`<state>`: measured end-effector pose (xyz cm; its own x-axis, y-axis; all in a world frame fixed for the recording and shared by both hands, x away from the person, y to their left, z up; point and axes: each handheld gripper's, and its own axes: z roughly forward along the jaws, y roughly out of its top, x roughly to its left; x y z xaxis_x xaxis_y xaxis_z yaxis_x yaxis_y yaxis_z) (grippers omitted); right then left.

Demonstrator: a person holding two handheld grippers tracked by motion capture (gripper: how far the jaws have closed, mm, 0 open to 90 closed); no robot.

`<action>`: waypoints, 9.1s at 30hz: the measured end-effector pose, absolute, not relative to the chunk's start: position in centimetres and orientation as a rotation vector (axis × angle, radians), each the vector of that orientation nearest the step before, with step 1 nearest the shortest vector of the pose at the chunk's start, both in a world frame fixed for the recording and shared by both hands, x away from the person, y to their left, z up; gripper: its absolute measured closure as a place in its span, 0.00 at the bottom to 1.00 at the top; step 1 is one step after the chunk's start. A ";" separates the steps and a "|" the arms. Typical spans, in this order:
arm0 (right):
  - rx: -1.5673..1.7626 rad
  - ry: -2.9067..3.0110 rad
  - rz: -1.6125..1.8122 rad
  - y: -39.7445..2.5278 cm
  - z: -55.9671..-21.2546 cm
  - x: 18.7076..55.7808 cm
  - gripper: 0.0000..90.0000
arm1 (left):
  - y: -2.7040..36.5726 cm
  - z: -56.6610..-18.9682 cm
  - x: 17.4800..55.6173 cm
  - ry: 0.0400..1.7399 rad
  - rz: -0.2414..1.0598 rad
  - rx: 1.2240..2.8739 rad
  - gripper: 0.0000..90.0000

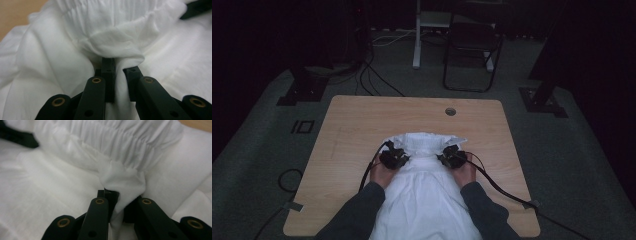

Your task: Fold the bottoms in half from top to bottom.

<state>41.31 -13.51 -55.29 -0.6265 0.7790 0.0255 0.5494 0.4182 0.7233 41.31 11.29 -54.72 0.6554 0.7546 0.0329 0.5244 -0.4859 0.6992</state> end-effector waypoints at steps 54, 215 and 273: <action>1.072 2.472 1.133 -14.5 -55.8 32.1 0.94 | 13.2 -54.5 34.5 0.908 0.263 2.258 0.94; 1.205 2.208 1.120 -16.4 -56.7 39.3 0.57 | 12.5 -56.1 37.4 0.989 0.403 2.034 0.64; 1.196 2.226 1.216 -19.3 -52.7 36.9 0.60 | 19.5 -54.9 46.8 1.295 0.420 2.008 0.87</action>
